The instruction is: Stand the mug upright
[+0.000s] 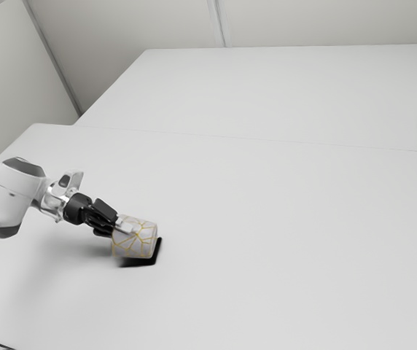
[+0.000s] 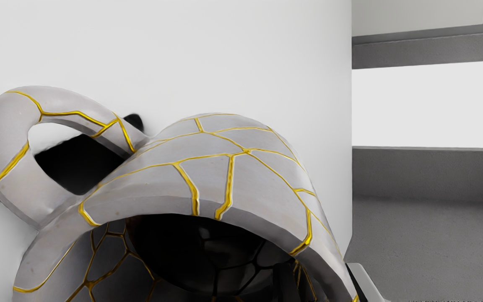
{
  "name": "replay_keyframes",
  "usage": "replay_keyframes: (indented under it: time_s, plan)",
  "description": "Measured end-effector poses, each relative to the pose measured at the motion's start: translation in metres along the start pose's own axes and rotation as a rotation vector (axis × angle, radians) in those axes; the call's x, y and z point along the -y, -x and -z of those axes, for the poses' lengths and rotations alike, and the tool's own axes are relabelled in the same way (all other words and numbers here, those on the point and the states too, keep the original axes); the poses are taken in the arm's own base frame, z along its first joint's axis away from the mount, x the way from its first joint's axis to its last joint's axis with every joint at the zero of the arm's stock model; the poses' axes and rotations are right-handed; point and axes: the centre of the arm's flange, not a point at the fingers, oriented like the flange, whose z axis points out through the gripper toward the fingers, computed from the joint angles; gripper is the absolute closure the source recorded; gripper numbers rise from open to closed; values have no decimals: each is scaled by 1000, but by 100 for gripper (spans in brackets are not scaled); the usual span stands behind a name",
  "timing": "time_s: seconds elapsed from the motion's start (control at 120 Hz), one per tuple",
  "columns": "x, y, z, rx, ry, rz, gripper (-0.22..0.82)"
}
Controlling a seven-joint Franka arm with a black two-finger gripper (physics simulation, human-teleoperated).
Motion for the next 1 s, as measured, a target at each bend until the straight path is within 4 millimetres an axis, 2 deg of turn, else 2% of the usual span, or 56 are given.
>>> replay_keyframes:
  time_s: [0.233,0.367,0.442,0.567,0.667,0.908,1.0]
  plan:
    - [-8,-7,2,3,-5,-47,75]
    - [-47,-16,3,42,-51,-156,77]
    - [-85,-28,3,109,-157,-267,77]
    - [-131,-38,-11,264,-412,-422,78]
    - [-153,-45,-37,374,-608,-526,78]
    - [-171,-48,-72,412,-928,-704,78]
    - [-171,-48,-87,413,-1003,-761,79]
